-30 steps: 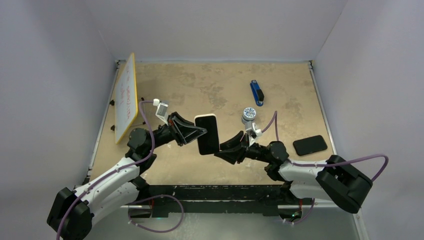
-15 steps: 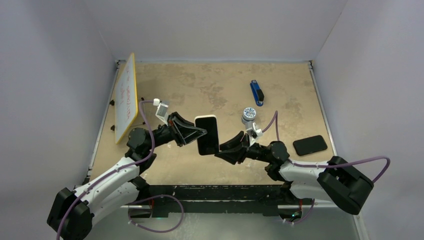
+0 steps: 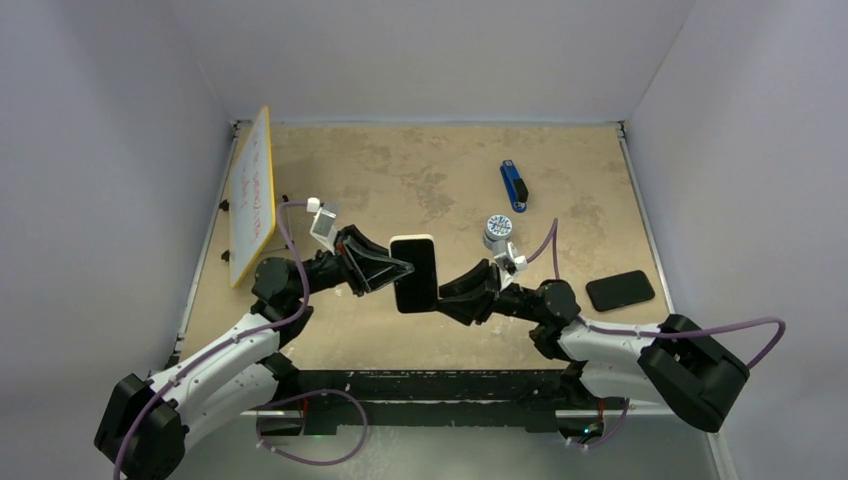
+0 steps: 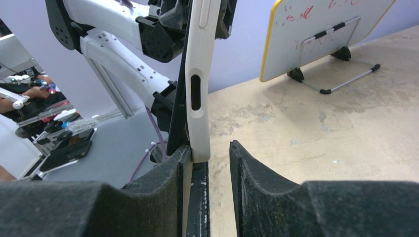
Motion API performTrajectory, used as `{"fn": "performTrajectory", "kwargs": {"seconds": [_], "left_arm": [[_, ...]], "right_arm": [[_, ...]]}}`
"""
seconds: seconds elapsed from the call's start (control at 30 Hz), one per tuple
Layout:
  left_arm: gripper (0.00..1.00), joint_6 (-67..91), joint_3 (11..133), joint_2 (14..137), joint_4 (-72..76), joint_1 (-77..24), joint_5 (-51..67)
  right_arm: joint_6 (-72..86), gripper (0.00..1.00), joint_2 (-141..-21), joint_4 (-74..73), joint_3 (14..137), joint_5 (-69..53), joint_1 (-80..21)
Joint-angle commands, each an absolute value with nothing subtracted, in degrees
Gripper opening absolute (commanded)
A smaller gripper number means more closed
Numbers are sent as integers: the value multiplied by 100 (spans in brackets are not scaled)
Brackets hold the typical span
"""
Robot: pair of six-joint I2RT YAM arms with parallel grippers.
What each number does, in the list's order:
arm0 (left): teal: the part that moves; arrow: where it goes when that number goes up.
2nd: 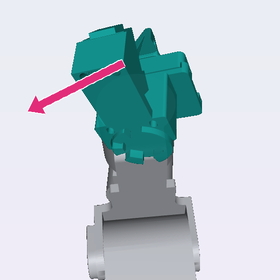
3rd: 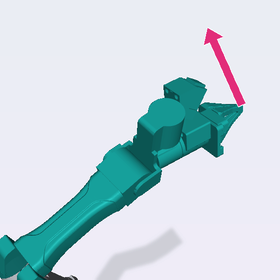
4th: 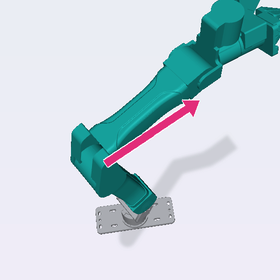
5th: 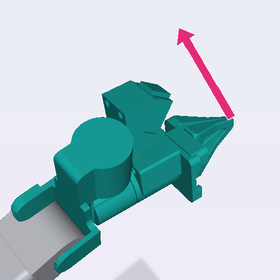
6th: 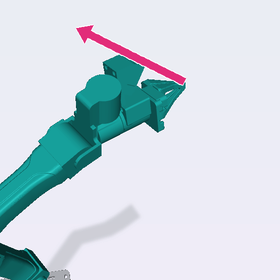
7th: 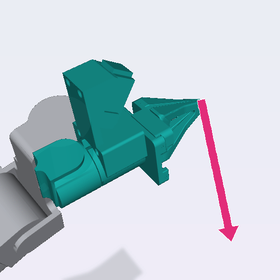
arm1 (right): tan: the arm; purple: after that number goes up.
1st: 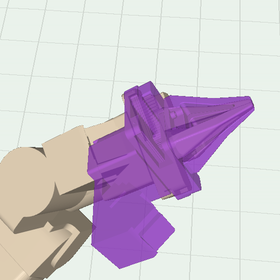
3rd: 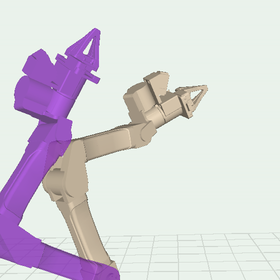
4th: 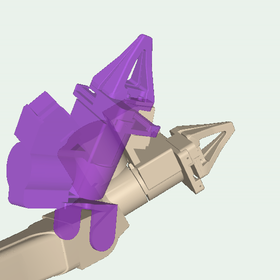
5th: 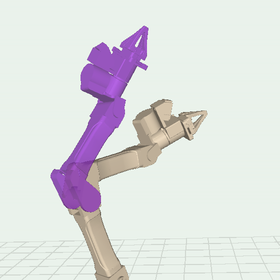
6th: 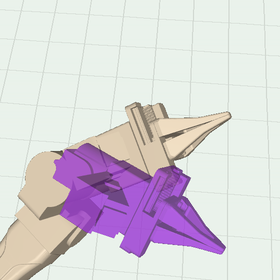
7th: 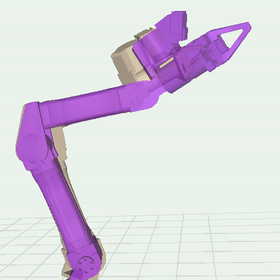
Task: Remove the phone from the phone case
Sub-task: Remove the phone case from the phone.
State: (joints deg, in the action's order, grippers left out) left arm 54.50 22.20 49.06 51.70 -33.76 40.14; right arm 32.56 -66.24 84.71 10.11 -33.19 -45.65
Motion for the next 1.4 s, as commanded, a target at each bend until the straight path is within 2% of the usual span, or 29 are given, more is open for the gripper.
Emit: {"fn": "performTrajectory", "kwargs": {"seconds": [0.0,0.47,0.57,0.7,0.83,1.0,1.13,1.37], "left_arm": [[0,5669,2279,5061,5382,-3440,4500],[0,5424,2092,5758,5502,-3747,4056],[0,5343,2083,5926,5331,-3750,3914],[0,4843,2379,6013,4106,-3748,3438],[1,4454,2586,6174,3250,-3749,2997],[18,4277,2742,6473,2866,-3747,2691],[35,4061,2972,6610,2292,-3750,2252],[59,3689,3222,6700,1716,-3752,1423]], "right_arm": [[3289,35,-6561,9682,1526,-3093,-4459],[3929,32,-7219,10248,1823,-3107,-4457],[4062,27,-7337,10275,1724,-2933,-4457],[4212,21,-7395,10240,1463,-2713,-4455],[4404,10,-7400,10191,1065,-2242,-4456],[4526,1,-7288,9826,750,-2011,-4454],[4553,0,-7172,9512,512,-1937,-4456],[4662,0,-7029,8869,173,-1367,-4456]]}}
